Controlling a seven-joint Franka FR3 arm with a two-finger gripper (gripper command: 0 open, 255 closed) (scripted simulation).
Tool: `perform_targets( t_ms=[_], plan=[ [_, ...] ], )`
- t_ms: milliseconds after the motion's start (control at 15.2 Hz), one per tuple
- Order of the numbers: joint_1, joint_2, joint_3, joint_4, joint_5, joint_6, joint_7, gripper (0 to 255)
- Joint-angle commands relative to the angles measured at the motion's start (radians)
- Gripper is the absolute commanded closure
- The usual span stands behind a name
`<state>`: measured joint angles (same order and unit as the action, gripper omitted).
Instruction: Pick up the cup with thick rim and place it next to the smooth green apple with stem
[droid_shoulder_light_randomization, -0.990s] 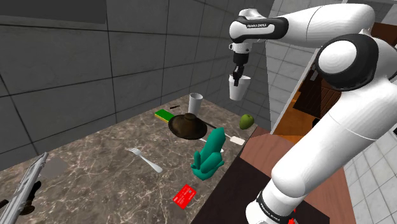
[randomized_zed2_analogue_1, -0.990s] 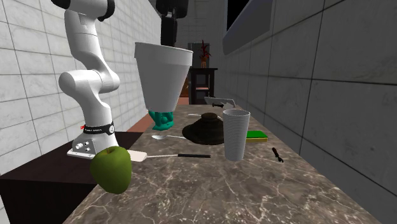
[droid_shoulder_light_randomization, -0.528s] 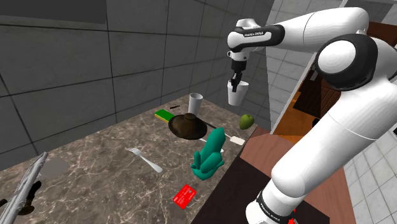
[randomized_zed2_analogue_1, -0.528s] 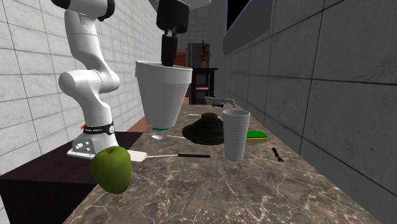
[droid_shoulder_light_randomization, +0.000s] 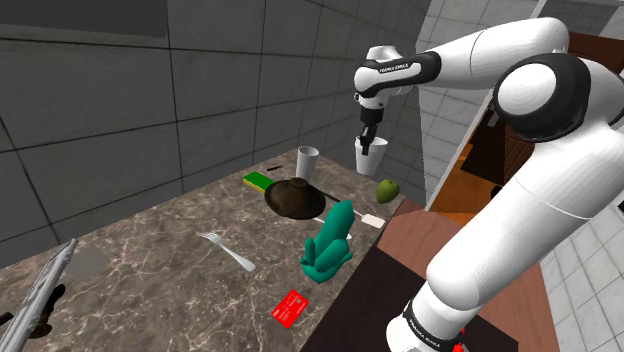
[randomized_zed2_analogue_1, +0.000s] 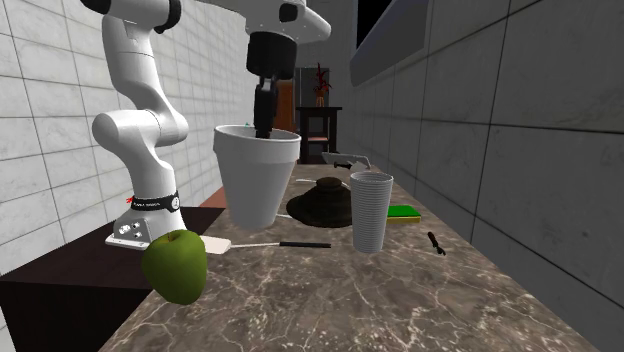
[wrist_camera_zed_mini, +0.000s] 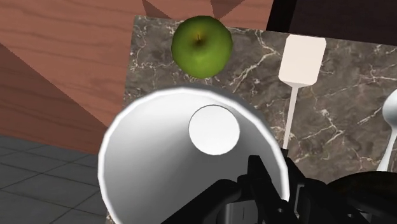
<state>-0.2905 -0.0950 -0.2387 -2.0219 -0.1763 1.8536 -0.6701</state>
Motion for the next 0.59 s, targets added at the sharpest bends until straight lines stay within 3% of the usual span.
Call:
perform_targets(
  t_ms=[0,528],
  plan=[
    [0.000,0.009,-0.001,-0.018,0.001,0.027,0.003,255],
    [-0.003,0.039,-0.005,-0.094,0.000,0.133,0.013,255]
  ],
)
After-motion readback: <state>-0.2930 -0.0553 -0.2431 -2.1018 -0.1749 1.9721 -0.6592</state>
